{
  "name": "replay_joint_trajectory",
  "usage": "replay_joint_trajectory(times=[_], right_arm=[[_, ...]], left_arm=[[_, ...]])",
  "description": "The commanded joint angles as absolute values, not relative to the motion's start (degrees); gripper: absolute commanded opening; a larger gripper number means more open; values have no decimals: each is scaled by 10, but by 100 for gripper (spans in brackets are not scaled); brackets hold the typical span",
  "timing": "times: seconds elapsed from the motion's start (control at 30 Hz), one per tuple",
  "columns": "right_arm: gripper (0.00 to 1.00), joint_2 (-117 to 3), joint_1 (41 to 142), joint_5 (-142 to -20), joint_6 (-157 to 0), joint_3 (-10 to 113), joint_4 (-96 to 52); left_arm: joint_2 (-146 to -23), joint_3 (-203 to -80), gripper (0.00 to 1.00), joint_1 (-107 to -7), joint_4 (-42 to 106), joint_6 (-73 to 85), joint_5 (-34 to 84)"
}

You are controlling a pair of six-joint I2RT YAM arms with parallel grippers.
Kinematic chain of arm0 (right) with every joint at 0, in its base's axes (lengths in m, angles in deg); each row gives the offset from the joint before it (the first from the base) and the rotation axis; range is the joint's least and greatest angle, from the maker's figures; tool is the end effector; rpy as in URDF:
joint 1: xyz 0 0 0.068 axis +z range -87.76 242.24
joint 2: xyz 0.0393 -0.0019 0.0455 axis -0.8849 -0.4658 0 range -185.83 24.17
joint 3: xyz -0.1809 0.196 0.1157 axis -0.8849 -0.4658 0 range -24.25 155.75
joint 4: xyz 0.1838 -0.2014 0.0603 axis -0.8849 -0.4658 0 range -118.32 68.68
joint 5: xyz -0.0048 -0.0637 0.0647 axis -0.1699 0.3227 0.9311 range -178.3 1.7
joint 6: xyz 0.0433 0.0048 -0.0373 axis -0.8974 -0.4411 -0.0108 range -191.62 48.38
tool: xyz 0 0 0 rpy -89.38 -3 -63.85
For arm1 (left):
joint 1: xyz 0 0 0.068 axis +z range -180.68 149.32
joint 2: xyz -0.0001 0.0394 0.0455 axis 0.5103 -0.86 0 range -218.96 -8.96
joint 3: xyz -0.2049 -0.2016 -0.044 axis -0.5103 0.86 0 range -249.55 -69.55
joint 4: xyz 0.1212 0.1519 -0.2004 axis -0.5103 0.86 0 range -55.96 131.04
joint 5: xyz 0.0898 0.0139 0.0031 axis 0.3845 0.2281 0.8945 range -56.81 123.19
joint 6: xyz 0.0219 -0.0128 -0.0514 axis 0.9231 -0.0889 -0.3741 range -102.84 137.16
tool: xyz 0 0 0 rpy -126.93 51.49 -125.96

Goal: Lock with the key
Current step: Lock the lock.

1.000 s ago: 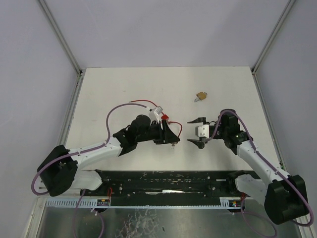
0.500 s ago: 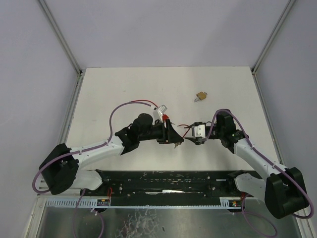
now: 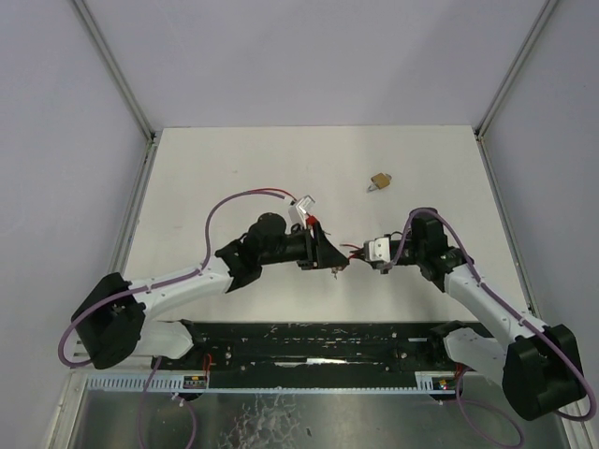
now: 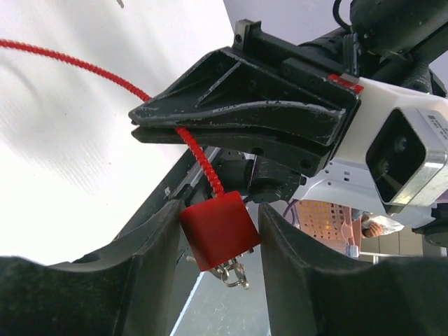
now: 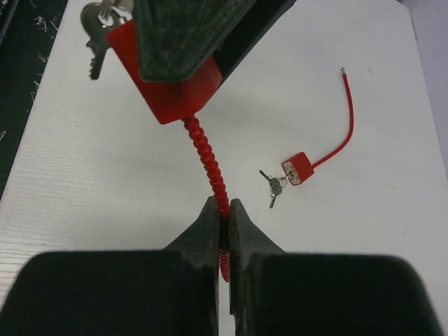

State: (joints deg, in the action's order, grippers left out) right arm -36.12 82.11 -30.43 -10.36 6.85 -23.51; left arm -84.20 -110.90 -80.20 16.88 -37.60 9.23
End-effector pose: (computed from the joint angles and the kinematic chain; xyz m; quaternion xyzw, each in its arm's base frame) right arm 0.1964 0.1075 0.2327 -0.6762 0.4257 0.2433 0.5498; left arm 0.1868 -0.2441 0.2573 0.0879 0.7898 -0.5630 0.2267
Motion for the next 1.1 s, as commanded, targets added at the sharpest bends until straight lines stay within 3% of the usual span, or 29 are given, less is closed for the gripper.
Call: replay_joint_trajectory(times=[0.0,0.1,0.2,0.27,0.4,0.63,0.87,1.07], right_arm=[[0,-328,825,-297,-132,98,-265],[0,-318,816,-305,-183,110,-271],[0,-313,799,-300,-238,125,-273],[0,-311,786,-293,-278,136,-273],[0,-304,759,-286,-377,155,-253],[0,-284,712,-316,-542,182,-219],[0,-279,683,-355,-619,203,-215],[0,-277,677,-360,-634,201,-215]], left_arm=[[-806,-1112,49,-805,108,-386,139],[-774,-1107,77,-804,115,-385,186],[-739,-1102,91,-803,134,-372,242],[-713,-1092,94,-804,140,-361,280],[-660,-1046,95,-804,126,-343,330],[-589,-950,93,-816,-25,-360,338],[-629,-988,91,-878,-29,-339,451],[-731,-1079,79,-934,-11,-282,551]])
